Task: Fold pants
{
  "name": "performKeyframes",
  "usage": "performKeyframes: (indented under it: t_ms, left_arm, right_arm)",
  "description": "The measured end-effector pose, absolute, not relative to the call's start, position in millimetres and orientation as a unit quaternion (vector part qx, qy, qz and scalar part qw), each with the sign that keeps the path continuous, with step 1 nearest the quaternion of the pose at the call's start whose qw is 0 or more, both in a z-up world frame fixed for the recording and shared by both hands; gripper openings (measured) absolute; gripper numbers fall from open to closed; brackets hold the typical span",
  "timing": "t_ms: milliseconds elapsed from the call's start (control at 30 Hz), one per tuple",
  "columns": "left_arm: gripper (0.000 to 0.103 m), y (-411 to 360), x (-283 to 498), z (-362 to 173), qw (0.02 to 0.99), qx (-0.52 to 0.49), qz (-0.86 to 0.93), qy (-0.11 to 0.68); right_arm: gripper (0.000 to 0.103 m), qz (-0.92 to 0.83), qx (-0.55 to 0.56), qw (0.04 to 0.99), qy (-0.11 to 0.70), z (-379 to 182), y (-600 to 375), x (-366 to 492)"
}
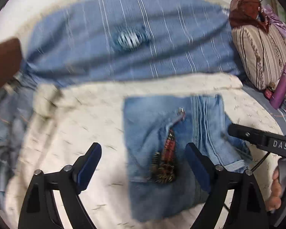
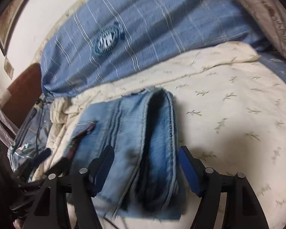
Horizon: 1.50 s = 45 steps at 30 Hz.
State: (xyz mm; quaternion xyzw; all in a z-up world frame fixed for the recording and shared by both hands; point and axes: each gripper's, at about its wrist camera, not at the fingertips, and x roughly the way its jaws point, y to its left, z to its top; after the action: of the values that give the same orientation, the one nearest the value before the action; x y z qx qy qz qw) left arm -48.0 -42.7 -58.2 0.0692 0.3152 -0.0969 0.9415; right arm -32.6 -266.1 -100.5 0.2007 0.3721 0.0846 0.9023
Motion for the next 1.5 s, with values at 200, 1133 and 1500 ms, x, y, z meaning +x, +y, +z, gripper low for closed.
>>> performKeyframes:
  t_ms: [200, 1133, 1500]
  left_arm:
    - [0.098, -13, -110, -31, 0.962, 0.064, -0.049, 0.262]
    - [0.102, 9, -172, 11, 0.972, 0.070, 0.031, 0.222]
    - [0.102, -5, -164, 13, 0.970, 0.089, 0.044, 0.223]
  right_arm:
    - [0.075, 0.048, 0.146, 0.947, 0.281, -67, -249, -83]
    - [0.080, 0.067, 0.064, 0.989, 0.112, -27, -189, -177]
    - [0.080, 0.079, 0.067, 0.989, 0.109, -25, -199, -178]
